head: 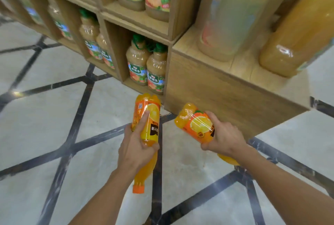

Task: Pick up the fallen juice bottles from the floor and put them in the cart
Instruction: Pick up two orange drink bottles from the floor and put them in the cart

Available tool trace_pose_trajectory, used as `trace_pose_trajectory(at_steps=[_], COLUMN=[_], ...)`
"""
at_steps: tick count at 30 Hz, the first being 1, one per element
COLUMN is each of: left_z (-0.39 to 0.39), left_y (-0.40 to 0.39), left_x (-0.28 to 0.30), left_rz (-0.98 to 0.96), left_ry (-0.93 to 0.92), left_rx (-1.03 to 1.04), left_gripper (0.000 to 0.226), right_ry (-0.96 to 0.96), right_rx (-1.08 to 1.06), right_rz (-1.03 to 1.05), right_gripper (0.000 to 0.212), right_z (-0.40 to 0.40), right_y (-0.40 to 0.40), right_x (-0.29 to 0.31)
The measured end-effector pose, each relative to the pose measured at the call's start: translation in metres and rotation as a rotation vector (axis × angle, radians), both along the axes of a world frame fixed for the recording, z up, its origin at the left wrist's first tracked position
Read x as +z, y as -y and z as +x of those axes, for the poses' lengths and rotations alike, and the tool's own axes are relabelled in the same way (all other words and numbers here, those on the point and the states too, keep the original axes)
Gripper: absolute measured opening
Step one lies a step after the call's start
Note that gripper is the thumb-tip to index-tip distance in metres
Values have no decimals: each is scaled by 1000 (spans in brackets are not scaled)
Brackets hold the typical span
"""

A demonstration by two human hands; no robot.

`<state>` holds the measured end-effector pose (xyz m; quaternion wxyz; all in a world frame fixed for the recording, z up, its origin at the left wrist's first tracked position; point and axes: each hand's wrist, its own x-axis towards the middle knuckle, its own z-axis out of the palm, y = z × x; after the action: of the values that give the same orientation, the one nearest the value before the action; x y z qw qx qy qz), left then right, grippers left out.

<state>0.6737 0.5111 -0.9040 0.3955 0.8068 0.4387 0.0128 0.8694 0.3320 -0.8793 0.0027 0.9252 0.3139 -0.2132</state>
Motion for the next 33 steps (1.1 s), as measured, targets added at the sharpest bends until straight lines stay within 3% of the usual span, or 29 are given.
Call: trace_pose_trajectory(at_steps=[4, 12, 18, 22, 25, 33], left_z=[-46, -191, -322, -423, -507, -740], left_y=[-17, -31, -14, 10, 33, 87], left_x=[161, 538, 749, 833, 864, 868], left_rz=[23, 250, 468, 603, 656, 732], left_ry=[149, 325, 415, 380, 331, 352], left_rx=[42, 266, 506, 684, 847, 1210], left_gripper=[102, 107, 108, 109, 108, 106], right_ry=[23, 57, -26, -53, -66, -181], right_rx=[79, 370, 590, 753, 865, 1119], right_rz=[78, 318, 484, 553, 608, 649], right_gripper=[115, 115, 112, 114, 114, 121], right_z=[-30, -147, -252, -336, -410, -656], right_y=[-34, -106, -158, -186, -201, -231], right_x=[158, 508, 710, 800, 844, 876])
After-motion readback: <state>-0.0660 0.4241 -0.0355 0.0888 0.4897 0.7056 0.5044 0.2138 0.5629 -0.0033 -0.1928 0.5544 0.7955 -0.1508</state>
